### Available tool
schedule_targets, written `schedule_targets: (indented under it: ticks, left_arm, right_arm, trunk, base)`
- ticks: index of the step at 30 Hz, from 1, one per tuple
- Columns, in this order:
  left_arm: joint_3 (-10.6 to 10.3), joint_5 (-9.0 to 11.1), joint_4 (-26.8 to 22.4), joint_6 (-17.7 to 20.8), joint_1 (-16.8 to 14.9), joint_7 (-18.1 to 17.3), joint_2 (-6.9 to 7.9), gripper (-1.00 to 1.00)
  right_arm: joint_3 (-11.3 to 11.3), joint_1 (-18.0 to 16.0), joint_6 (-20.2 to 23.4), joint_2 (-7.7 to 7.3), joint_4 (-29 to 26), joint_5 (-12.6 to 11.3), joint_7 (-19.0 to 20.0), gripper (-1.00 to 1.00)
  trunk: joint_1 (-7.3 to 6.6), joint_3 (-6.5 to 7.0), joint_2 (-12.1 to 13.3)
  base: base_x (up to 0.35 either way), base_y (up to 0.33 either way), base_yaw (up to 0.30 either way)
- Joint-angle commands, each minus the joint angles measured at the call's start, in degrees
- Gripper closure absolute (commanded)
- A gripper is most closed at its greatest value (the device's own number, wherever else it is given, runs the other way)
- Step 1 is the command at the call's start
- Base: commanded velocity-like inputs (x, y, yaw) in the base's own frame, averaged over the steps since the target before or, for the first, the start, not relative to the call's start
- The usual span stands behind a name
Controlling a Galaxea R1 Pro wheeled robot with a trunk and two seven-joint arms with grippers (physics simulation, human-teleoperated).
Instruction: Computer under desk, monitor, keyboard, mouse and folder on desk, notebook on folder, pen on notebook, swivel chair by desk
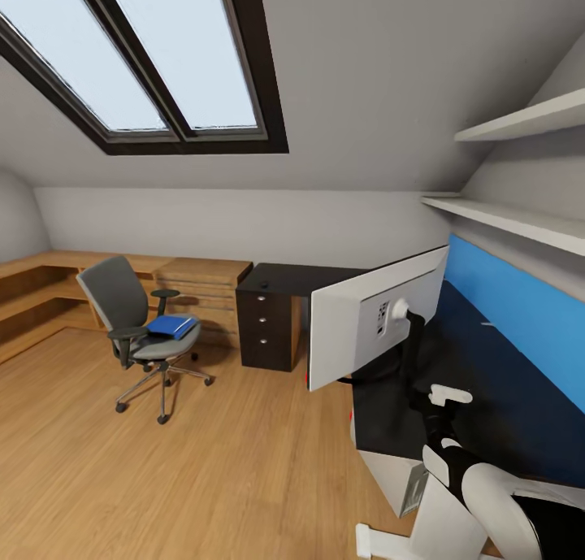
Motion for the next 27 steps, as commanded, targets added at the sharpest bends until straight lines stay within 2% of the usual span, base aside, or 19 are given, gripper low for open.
schedule_targets:
  ticks: [1,9,19,27]
  left_arm:
    - [-0.1,0.6,-0.1,-0.1,0.0,0.2,0.03,-1.0]
    - [-0.2,0.6,0.3,-0.3,0.0,0.1,0.03,-1.0]
    - [-0.1,0.6,1.4,-0.4,0.0,0.1,0.11,-1.0]
    - [-0.1,0.5,1.5,-0.4,0.0,0.0,0.11,-1.0]
  right_arm:
    - [-0.1,0.0,-0.2,0.0,0.1,-0.3,0.2,-1.0]
    - [-0.1,0.0,-0.2,-0.08,0.1,-0.3,0.1,-1.0]
    - [-0.1,0.0,-0.2,-0.09,0.1,-0.2,0.2,-1.0]
    - [-0.1,0.0,-0.2,-0.17,0.1,-0.2,0.2,-1.0]
  trunk:
    - [0.01,-0.07,-0.1]
    - [0.01,-0.07,-0.1]
    - [0.01,-0.07,-0.1]
    - [0.01,-0.07,-0.1]
  base:
    - [0.0,0.0,0.0]
    - [0.038,0.0,0.0]
    - [0.272,0.0,0.0]
    - [0.137,-0.045,0.0]
